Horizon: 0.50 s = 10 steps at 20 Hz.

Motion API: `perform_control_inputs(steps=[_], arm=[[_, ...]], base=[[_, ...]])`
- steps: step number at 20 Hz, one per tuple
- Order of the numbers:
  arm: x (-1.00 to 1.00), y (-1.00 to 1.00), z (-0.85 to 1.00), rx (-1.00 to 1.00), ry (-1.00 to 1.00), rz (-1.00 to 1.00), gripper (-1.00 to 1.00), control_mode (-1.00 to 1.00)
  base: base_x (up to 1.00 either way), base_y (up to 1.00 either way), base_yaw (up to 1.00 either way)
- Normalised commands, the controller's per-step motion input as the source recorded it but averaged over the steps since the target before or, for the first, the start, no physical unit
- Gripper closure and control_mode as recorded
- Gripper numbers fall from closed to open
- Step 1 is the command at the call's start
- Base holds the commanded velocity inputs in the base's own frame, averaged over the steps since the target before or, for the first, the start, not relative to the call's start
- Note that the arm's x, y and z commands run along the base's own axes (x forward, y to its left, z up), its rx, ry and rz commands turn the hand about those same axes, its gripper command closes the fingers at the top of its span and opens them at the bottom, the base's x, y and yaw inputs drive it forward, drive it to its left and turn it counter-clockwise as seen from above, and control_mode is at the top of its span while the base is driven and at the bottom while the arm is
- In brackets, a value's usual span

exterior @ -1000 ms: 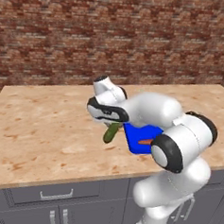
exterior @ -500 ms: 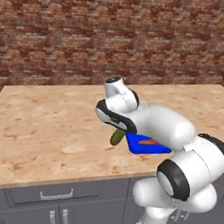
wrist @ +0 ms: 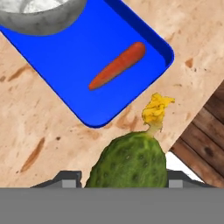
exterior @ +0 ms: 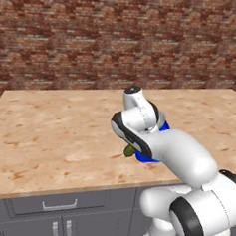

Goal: Place the two vegetables and bowl onto the tray for setting up a vegetable dip station.

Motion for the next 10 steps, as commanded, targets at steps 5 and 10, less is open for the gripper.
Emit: perform_control_inputs(steps=[5,10], arm=[[-0.05,-0.41,0.06,0.0,0.0,-0.1,1.0,-1.0],[-0.01,-0.42,0.06,0.01,0.0,-0.06,1.0,-1.0]], base=[[0.0,0.0,0.0],[0.0,0.0,0.0]])
